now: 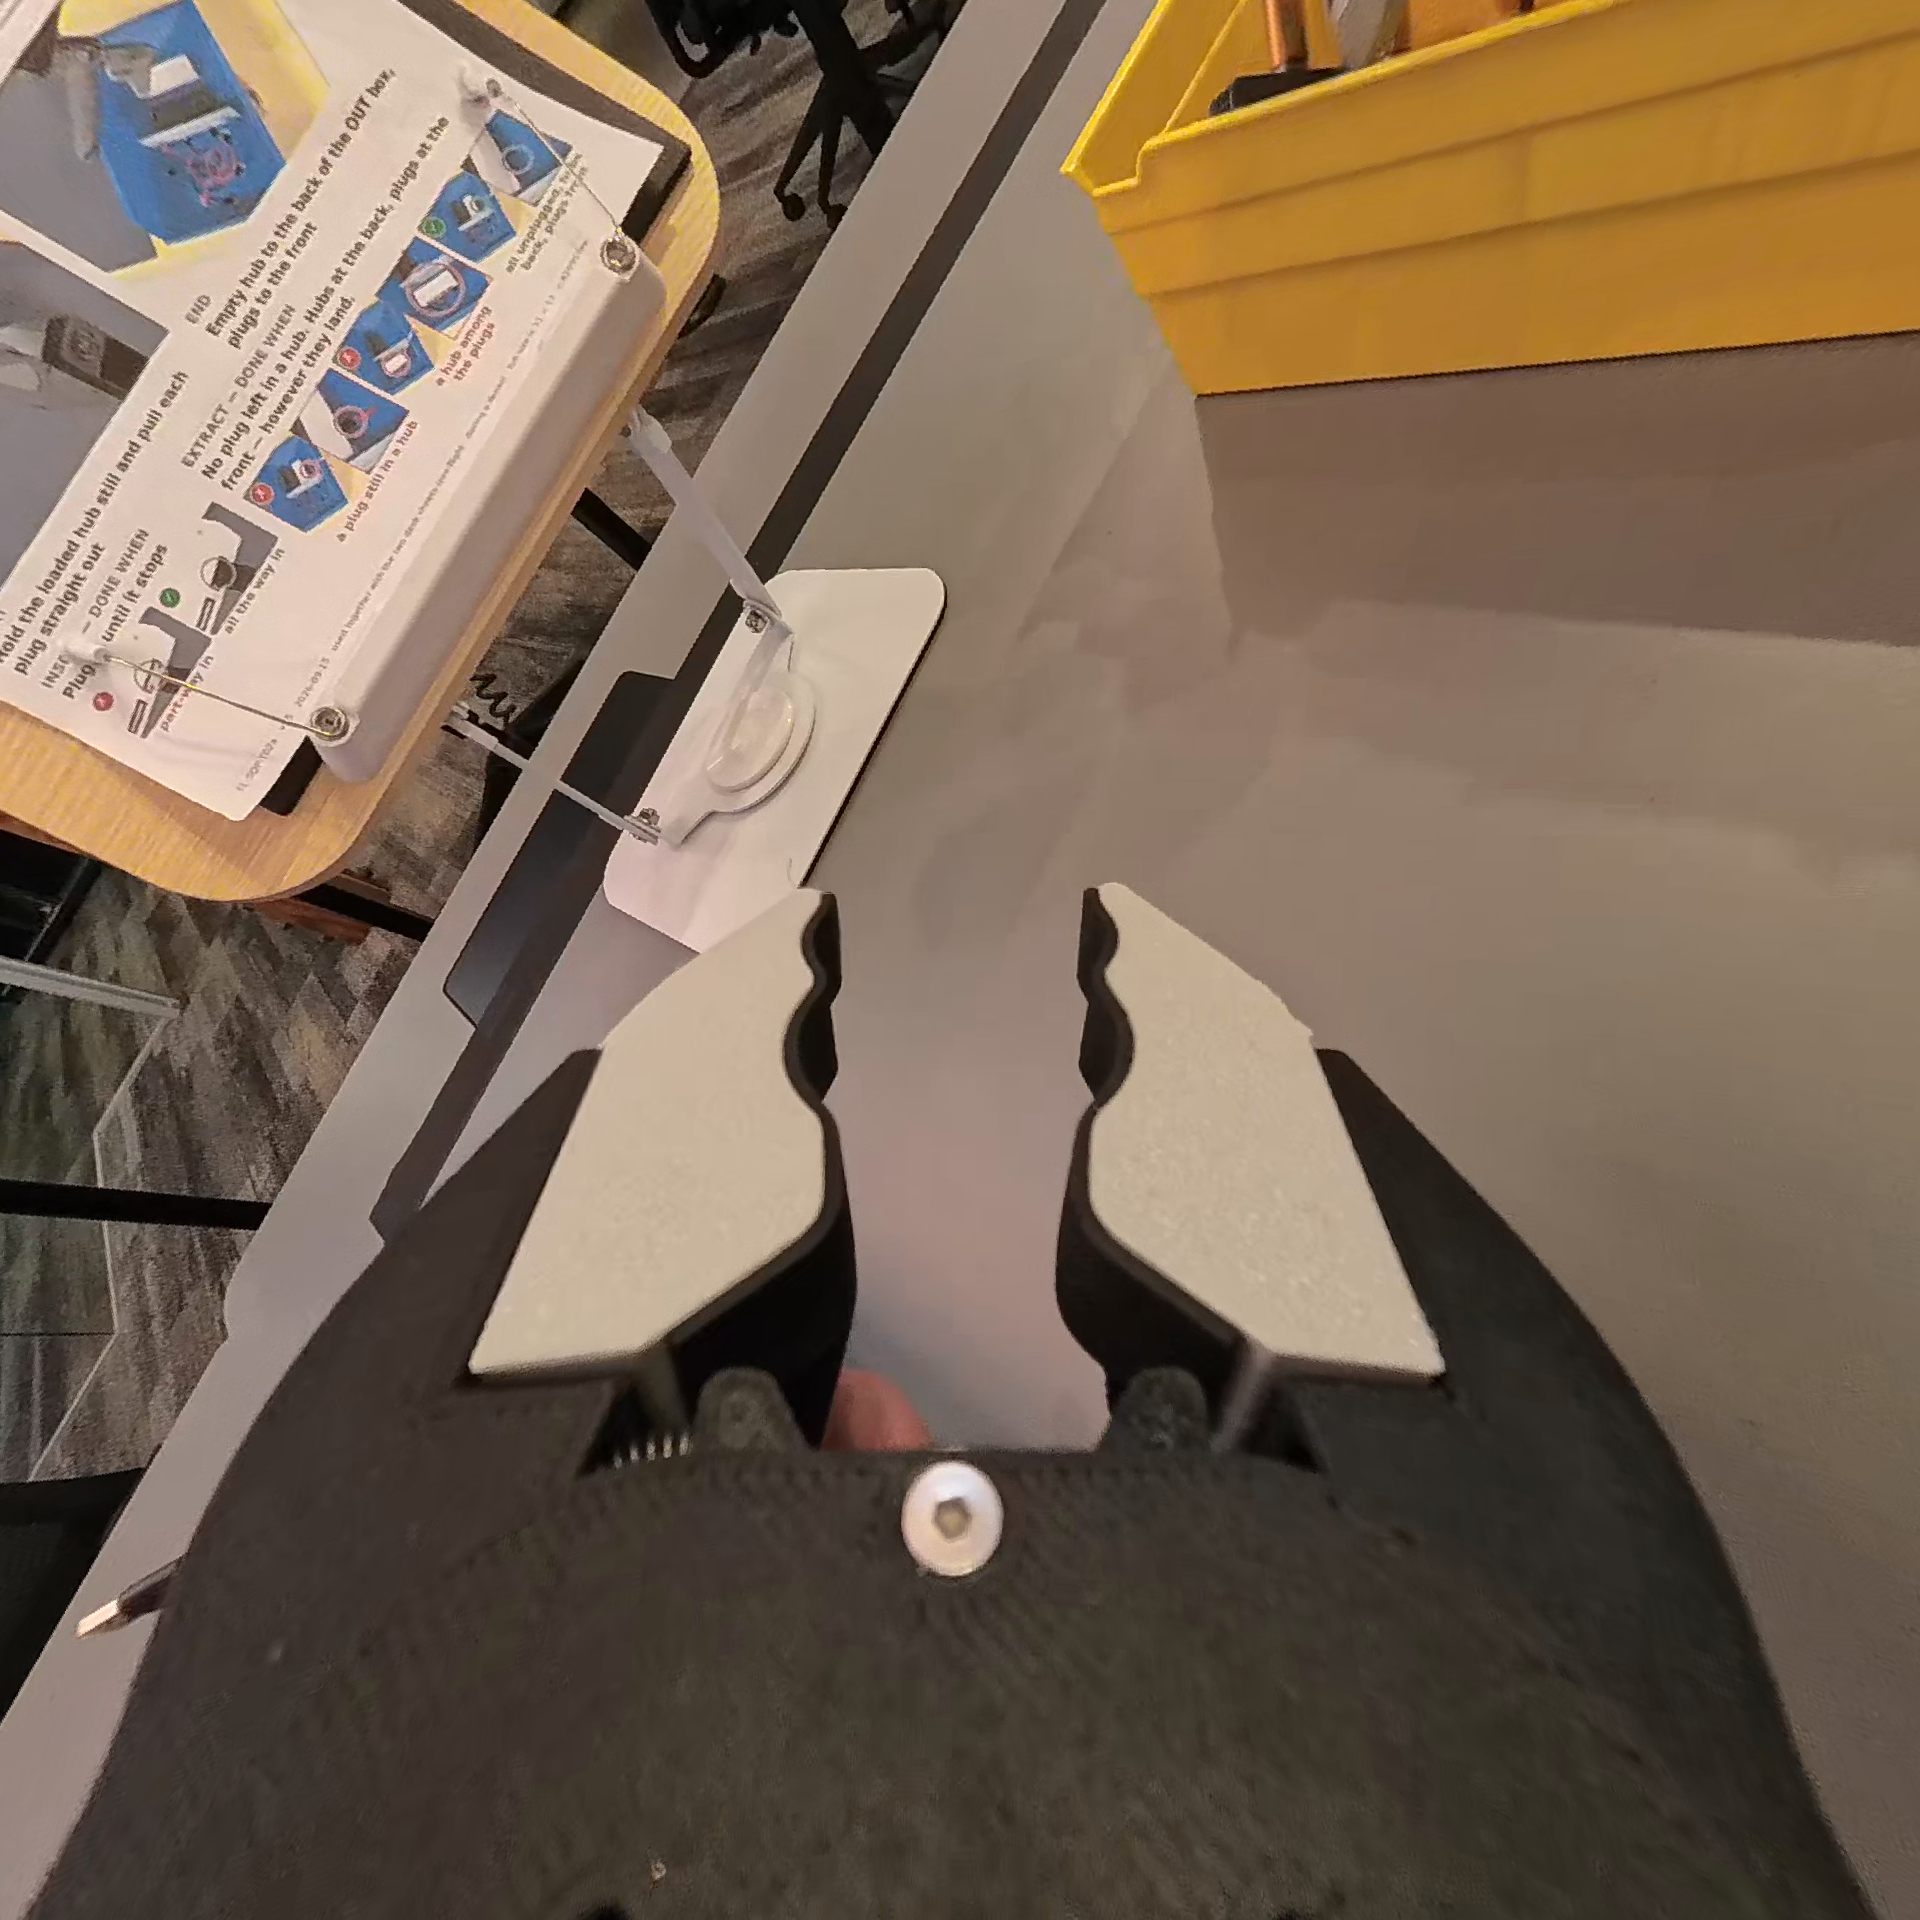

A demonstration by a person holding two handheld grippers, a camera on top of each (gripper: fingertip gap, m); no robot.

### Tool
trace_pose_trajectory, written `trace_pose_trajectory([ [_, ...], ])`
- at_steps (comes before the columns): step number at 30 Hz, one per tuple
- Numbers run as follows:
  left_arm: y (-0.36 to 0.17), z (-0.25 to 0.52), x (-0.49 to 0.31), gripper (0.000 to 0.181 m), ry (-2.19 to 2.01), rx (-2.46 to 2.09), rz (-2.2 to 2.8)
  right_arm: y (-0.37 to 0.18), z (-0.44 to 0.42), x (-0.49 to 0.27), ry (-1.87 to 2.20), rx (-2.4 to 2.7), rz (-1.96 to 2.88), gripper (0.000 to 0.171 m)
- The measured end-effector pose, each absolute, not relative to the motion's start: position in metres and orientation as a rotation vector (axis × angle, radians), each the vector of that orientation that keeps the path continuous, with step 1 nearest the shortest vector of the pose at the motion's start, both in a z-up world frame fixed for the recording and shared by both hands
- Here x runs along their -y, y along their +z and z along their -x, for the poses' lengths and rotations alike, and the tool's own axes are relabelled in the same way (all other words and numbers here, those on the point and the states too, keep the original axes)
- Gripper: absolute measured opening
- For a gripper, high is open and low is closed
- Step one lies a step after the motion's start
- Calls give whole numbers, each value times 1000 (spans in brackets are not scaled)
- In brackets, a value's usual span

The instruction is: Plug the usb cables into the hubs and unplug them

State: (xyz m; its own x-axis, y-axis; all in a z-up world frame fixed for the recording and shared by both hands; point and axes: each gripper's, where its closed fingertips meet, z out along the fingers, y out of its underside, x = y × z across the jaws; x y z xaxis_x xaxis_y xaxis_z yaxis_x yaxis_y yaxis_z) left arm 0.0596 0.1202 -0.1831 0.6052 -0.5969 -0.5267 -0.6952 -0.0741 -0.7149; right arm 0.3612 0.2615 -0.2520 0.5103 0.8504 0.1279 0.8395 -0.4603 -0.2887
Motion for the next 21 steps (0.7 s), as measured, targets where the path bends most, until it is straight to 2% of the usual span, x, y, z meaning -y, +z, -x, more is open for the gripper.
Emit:
trace_pose_trajectory([
  [2, -186, -60, -120, 44, 114, -1071, 1758, -252, -367, -259, -61, 1532, 2424, 3],
  [5, -187, -60, -120, 44, 117, -1079, 1761, -255, -368, -263, -137, 1609, 2400, 14],
  [8, -187, -59, -119, 44, 128, -1080, 1759, -244, -353, -265, 27, 1537, 2379, 25],
  [10, -187, -58, -119, 44, 121, -1079, 1760, -254, -357, -267, -6, 1579, 2412, 46],
  [11, -187, -58, -120, 44, 120, -1079, 1761, -263, -362, -268, -56, 1629, 2422, 44],
  [13, -189, -58, -120, 44, 121, -1083, 1763, -277, -360, -269, -58, 1703, 2380, 29],
  [17, -190, -55, -121, 44, 140, -1088, 1765, -276, -364, -271, -77, 1761, 2336, 28],
  [21, -189, -51, -123, 44, 133, -1071, 1776, -264, -389, -266, -389, 2012, 2249, 28],
])
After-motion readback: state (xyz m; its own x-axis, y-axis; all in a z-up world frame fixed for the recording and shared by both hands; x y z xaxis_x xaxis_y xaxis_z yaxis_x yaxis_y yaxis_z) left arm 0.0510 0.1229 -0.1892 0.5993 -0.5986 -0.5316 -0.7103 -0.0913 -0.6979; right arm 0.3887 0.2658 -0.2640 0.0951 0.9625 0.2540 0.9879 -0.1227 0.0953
